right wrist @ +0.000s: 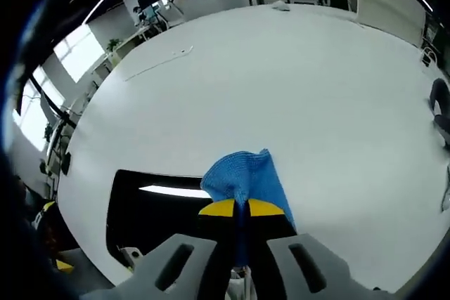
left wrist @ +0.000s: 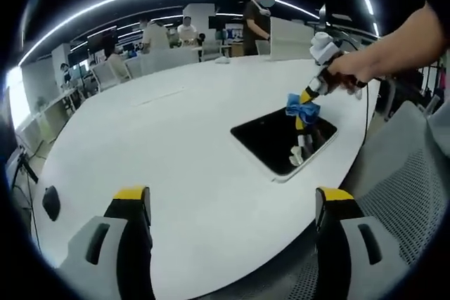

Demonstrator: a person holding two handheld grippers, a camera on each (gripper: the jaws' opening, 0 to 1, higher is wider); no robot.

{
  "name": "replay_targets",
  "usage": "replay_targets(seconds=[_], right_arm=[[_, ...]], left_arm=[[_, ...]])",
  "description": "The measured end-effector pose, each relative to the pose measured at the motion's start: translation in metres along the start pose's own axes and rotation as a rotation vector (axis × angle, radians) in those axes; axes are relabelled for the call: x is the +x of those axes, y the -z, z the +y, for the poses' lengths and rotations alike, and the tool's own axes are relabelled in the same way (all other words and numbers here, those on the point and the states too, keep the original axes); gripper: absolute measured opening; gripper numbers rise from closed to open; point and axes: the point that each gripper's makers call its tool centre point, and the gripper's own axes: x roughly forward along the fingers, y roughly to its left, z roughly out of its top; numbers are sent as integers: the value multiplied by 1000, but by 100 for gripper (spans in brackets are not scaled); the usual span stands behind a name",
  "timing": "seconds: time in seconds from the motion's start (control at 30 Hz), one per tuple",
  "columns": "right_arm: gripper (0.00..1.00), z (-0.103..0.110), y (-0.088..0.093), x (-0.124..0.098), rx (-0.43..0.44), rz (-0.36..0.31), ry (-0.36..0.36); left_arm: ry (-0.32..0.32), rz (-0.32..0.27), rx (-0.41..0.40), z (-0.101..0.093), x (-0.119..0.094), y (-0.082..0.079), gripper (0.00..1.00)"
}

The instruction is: Wipe the mirror surface with the cleaning cloth until all visible marks leave the cleaned area.

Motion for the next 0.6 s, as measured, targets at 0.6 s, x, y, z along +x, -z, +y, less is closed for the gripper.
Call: replay_targets(seconds=[0.6], right_arm=[[0,58,1,13,-14,23,-49]], left_arm=[[-1,6,18,2,1,2,99]])
